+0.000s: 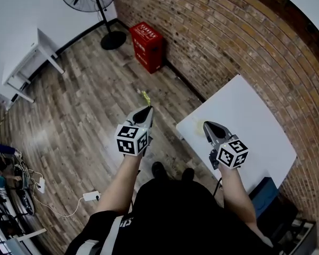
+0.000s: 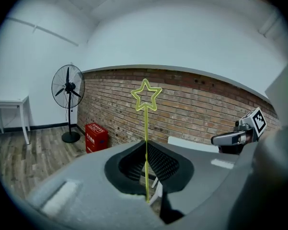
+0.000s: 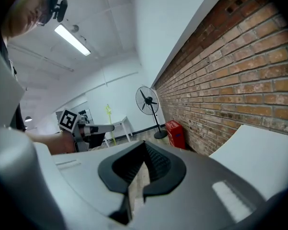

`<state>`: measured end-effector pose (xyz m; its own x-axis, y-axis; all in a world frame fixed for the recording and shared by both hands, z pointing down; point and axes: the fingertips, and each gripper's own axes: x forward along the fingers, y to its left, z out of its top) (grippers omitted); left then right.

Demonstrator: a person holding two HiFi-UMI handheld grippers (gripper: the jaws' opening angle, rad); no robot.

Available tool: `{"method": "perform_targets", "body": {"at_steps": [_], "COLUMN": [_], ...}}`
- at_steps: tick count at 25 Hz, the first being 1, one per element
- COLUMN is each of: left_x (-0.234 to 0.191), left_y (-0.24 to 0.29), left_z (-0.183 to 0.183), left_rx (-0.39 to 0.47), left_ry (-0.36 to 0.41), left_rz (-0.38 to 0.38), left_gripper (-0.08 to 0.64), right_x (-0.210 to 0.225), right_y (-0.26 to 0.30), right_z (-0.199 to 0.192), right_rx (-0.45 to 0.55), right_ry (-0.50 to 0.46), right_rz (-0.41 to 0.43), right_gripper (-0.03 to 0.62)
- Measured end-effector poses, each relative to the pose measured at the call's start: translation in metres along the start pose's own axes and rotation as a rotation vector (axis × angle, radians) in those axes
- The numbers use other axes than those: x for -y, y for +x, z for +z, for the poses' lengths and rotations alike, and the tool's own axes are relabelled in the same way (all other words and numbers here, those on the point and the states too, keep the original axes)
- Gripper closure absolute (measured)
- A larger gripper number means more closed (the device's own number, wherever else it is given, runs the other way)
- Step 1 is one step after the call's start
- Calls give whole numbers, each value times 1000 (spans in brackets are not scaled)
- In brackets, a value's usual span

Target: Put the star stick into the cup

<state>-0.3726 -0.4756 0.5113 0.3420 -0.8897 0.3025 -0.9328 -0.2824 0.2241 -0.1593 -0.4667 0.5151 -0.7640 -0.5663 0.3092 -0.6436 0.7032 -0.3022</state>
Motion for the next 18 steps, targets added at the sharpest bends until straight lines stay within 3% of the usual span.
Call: {"method": "perform_targets", "body": {"at_steps": [6,10,18], "left_x": [43,82,133], "left_y": [41,67,108], "left_z": [1,6,5], "left_rx": [-29,-48,-72], "left_ry": [-12,32,34], "left_rz": [-65,-120,-226], "left_gripper": [546,546,546], "right_x": [39,60,80], "right_y": [-24,-39,-58], "right_z": [1,-13,-34], "right_rx": [19,13,7], "right_ry": [39,86,130], "right_rz": [-30,-45,-66], "right_gripper": [592,592,592]}}
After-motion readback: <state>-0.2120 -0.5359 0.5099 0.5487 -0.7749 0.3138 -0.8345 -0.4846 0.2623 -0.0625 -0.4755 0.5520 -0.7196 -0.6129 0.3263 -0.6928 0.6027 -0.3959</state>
